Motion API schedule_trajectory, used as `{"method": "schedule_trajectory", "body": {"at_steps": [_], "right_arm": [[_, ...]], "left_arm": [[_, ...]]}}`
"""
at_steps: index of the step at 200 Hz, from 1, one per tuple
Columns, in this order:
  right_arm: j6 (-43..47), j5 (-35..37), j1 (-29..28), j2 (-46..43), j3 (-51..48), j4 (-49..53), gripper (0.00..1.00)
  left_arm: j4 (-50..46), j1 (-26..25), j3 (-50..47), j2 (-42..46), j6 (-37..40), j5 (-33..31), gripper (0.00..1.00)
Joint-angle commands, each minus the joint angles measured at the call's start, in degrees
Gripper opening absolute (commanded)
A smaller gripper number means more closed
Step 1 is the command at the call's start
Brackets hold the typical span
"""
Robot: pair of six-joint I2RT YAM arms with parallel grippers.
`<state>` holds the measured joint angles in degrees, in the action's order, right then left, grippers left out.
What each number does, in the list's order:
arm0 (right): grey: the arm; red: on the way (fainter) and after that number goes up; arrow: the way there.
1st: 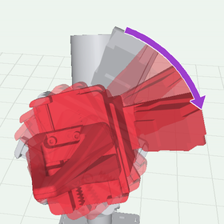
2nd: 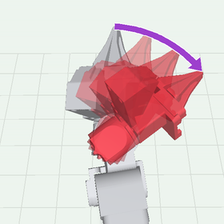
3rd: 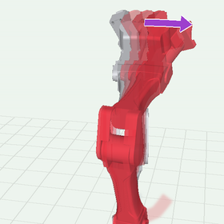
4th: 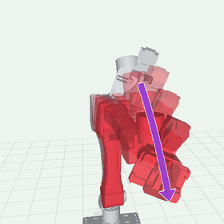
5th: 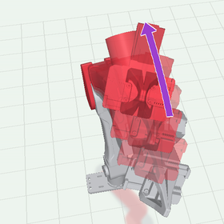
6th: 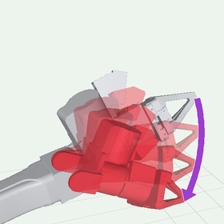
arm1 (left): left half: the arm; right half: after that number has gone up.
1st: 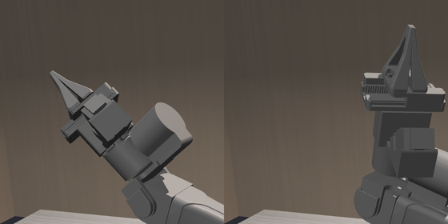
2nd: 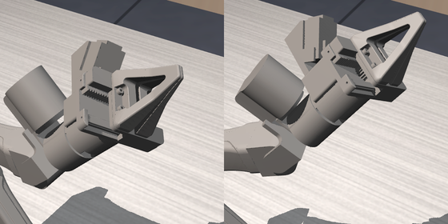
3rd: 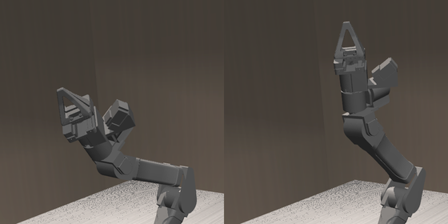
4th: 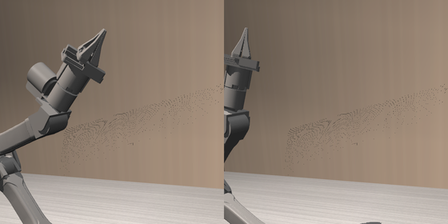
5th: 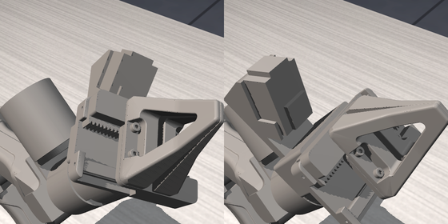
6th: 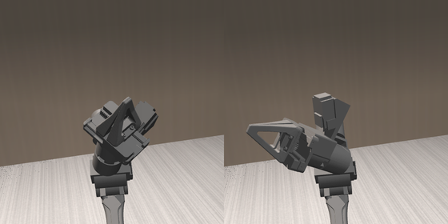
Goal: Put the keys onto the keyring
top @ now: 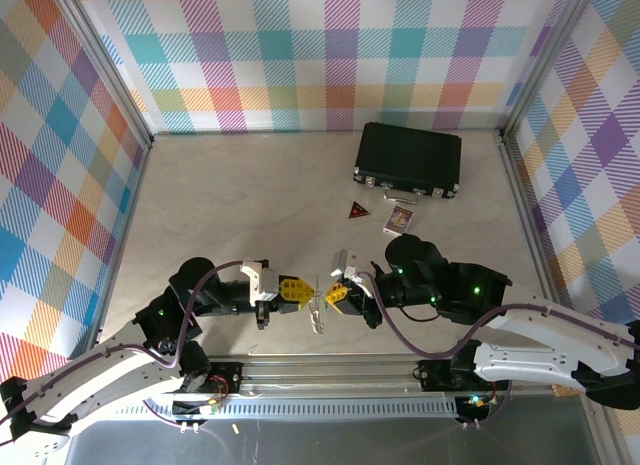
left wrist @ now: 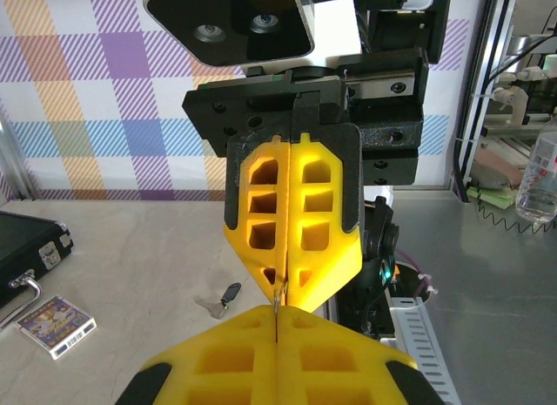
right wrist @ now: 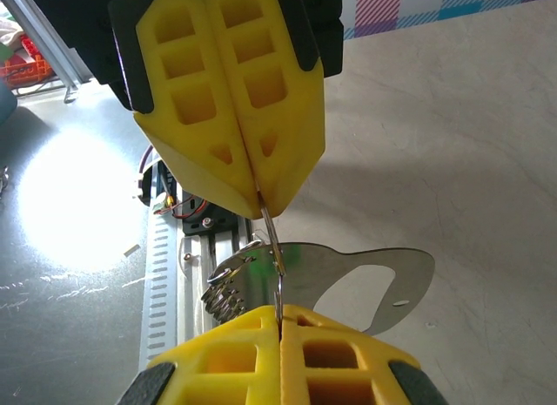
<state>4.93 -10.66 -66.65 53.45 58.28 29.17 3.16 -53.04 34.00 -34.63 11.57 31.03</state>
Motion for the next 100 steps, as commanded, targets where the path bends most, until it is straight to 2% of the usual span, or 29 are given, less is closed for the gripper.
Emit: {"method": "schedule_trajectory", "body": {"at_steps": [1, 100], "right_arm": [[-0.34, -2.46, 0.38, 0.07, 2.54, -3.88, 0.00], [-1.12, -4.90, 1.33, -0.29, 2.06, -5.70, 0.00]], "left_arm": [[1.06, 0.65, 0.89, 0.48, 0.81, 1.83, 0.00], [1.07, 0.65, 0.89, 0.27, 0.67, 2.11, 0.00]]}}
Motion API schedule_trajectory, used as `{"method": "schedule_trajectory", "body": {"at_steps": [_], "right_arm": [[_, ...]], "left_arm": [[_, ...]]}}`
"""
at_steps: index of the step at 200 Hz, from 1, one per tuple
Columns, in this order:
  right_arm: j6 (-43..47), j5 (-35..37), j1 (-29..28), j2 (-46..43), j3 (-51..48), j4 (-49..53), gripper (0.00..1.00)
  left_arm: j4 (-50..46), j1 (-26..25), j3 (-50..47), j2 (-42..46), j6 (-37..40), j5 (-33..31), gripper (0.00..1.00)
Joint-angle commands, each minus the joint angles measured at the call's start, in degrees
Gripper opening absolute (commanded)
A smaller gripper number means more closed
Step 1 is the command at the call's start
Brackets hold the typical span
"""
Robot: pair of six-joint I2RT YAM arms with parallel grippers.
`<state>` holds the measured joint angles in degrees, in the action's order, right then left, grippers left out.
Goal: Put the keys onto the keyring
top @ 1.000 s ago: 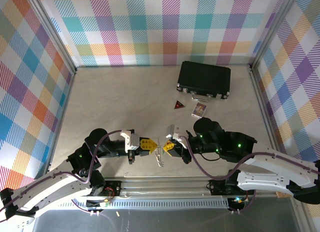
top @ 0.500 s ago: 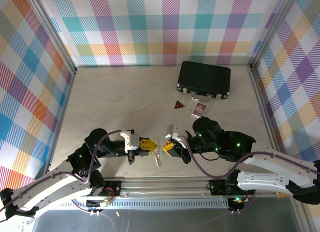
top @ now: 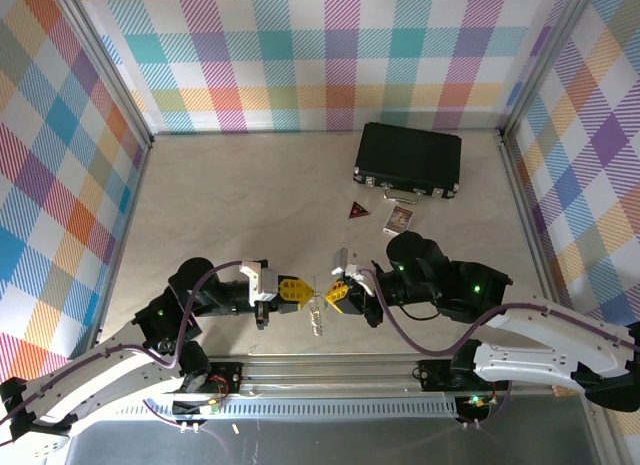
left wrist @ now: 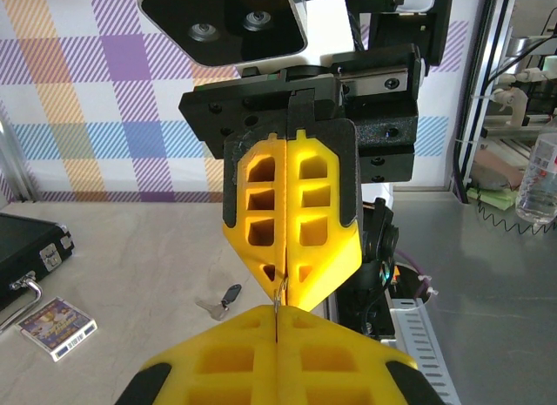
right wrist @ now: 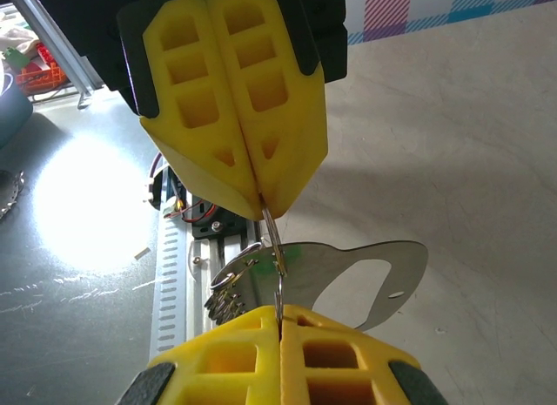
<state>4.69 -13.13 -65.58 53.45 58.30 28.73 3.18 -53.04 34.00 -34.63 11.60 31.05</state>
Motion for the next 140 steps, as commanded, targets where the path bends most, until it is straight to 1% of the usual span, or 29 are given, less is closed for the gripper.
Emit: {"method": "schedule_trajectory", "body": {"at_steps": [1, 140], "right_arm": [[-0.85, -2.43, 0.27, -0.28, 2.06, -5.26, 0.00], [-1.08, -3.55, 0.28, 0.16, 1.99, -7.03, 0.00]], "left_arm": [[1.04, 0.65, 0.89, 0.27, 0.63, 2.09, 0.00], [0.99, 0.65, 0.81, 0.01, 0.62, 2.18, 0.00]]}}
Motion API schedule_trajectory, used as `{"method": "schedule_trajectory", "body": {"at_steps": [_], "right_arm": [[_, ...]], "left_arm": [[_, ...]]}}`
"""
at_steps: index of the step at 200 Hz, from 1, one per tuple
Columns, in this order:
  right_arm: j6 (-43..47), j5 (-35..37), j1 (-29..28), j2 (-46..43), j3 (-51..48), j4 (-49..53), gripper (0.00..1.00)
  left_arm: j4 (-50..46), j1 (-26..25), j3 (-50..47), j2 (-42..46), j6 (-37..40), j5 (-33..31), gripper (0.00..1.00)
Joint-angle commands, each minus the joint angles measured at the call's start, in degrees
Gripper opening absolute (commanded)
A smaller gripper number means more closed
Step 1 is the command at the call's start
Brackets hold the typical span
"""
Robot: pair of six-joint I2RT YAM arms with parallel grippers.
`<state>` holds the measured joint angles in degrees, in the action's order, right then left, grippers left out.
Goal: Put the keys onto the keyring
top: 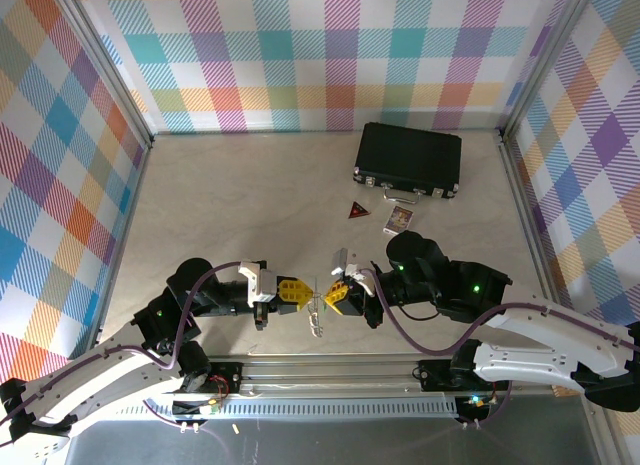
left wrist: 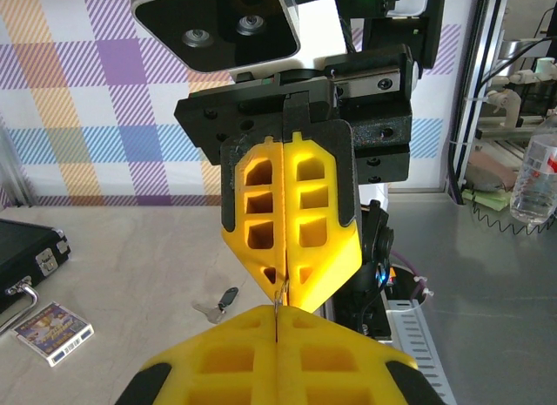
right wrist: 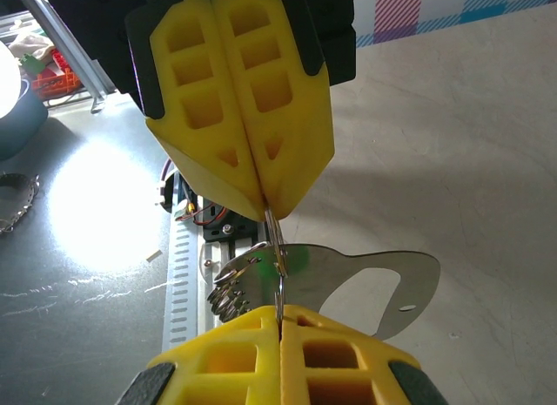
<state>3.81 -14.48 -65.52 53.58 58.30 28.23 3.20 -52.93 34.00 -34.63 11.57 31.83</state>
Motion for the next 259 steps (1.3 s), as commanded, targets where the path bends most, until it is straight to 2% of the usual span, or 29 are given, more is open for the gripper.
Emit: {"method": "schedule_trajectory", "body": {"at_steps": [1, 127, 259], "right_arm": [[-0.10, -2.21, 0.21, 0.03, 1.99, -6.59, 0.00], [-0.39, -3.14, 0.21, -0.23, 1.59, -8.72, 0.00], [1.33, -1.74, 0.21, 0.81, 0.76, -6.23, 0.00]], "left_arm": [[0.99, 0.54, 0.81, 0.00, 0.64, 1.39, 0.00], [0.49, 0.54, 1.07, -0.35, 0.73, 1.83, 0.00], [0.66, 0.54, 1.31, -0.77, 0.29, 1.92, 0.00]]}}
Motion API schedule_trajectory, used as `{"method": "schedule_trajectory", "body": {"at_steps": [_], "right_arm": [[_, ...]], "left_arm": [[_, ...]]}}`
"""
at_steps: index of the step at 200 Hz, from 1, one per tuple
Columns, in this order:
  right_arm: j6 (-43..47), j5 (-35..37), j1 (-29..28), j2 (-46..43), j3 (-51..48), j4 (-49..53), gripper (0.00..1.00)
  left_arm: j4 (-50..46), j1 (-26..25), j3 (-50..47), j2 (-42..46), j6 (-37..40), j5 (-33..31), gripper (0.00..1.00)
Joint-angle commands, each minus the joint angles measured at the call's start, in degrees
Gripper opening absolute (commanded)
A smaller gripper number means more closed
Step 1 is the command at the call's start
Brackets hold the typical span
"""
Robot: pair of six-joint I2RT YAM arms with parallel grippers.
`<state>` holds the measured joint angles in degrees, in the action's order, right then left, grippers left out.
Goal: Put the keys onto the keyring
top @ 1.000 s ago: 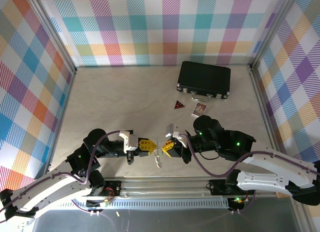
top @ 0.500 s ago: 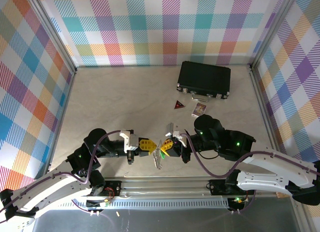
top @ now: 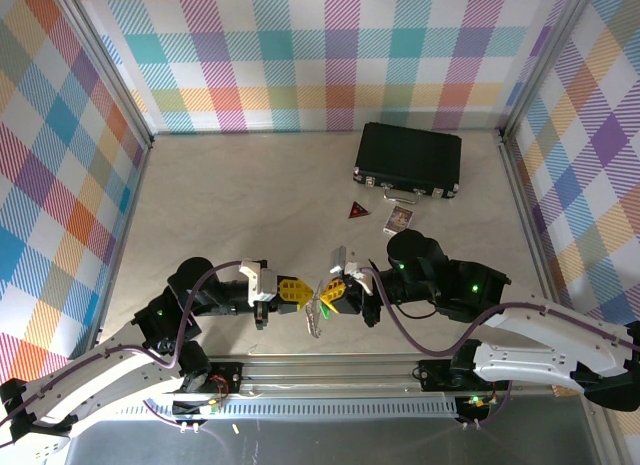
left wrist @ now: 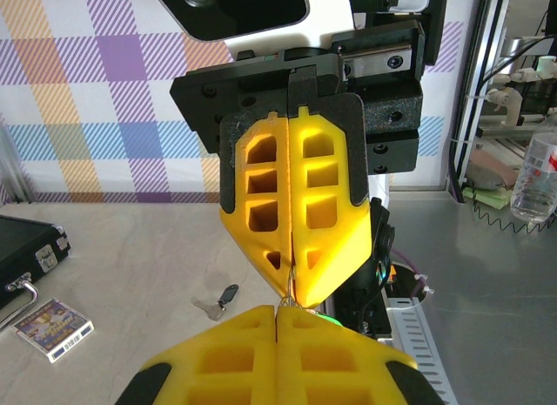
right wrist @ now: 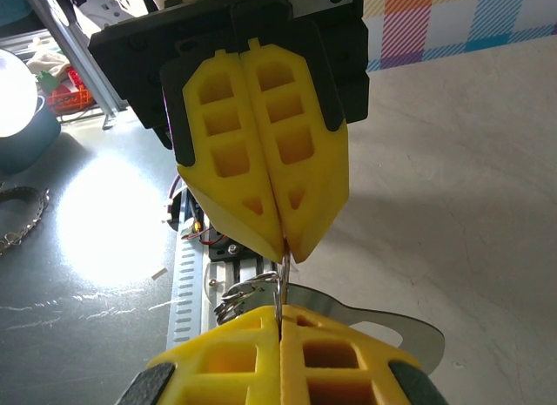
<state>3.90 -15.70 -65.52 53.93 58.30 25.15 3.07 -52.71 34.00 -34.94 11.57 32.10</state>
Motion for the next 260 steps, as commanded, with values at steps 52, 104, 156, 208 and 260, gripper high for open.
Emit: {"method": "schedule_trajectory", "body": {"at_steps": [52, 104, 156, 208, 260], "right_arm": [[5.57, 2.41, -1.16, 0.42, -0.42, -2.90, 0.00], [8.51, 8.66, -4.28, 0.76, -1.00, -2.70, 0.00], [11.33, 16.00, -7.75, 0.95, -2.14, -3.92, 0.00], [12.53, 19.78, -9.27, -0.07, -3.27, -5.61, 0.00], [13.06, 22.35, -9.89, -1.10, -4.47, -7.02, 0.00]], "left_arm": [[0.94, 0.31, 1.66, -1.74, 0.12, 1.74, 0.00], [0.88, 0.33, 2.09, -2.50, 0.20, 1.78, 0.00], [0.88, 0.33, 2.08, -2.51, 0.03, 1.59, 0.00], [0.80, 0.29, 1.95, -2.43, 0.10, 0.91, 0.00], [0.88, 0.33, 1.77, -2.15, -0.08, -0.08, 0.00]]}}
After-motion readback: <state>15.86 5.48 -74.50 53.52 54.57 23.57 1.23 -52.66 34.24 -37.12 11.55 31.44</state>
